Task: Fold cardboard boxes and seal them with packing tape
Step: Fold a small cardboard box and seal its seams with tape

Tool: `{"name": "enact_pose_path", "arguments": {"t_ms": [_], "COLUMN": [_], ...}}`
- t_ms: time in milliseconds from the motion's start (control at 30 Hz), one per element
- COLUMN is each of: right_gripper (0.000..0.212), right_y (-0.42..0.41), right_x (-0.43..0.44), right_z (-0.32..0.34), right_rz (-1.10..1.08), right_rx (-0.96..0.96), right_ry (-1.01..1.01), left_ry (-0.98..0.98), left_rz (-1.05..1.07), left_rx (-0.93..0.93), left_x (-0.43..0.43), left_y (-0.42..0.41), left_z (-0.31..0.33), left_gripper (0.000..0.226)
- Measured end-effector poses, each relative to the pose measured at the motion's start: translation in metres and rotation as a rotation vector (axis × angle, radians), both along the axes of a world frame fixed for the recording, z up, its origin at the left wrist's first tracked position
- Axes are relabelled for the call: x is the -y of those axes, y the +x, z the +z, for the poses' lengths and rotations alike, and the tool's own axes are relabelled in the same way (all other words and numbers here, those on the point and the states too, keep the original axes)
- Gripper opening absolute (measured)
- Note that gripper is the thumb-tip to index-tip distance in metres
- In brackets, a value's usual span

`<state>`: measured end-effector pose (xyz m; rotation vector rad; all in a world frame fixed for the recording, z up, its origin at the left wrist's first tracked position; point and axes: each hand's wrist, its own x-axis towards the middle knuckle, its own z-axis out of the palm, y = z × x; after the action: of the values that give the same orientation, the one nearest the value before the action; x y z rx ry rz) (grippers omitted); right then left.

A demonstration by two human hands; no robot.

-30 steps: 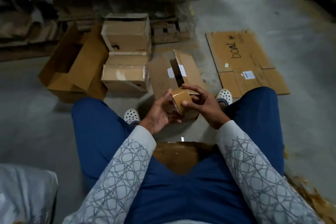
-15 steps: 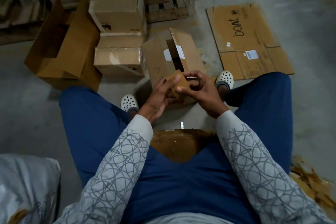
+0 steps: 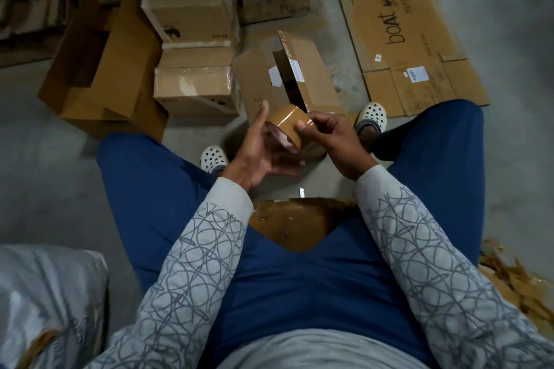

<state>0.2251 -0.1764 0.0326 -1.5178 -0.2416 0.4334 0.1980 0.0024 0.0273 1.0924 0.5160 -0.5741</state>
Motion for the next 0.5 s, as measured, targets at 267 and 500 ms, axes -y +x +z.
{"name": "enact_pose_path", "arguments": {"t_ms": [267,500], "right_gripper": [0.023,0.015], "right_y": [0.0046,0.0010], "right_x": [-0.0014,-0.0021], "right_z": [-0.0013,0.0015], "right_rz": [-0.083,0.020], "right_rx": [-0.066,-0.029], "right_ry": [0.006,0.022], "left_ry": [0.018,-0.095], "left_rz": [0.096,0.217], "left_rx": [0.237,0.006], "left_x": [0.0078,0.0094], "left_y": [0.0045,0.0022], "left_z": [0.0008,0.0050], "left_gripper": [0.038,0.064]}}
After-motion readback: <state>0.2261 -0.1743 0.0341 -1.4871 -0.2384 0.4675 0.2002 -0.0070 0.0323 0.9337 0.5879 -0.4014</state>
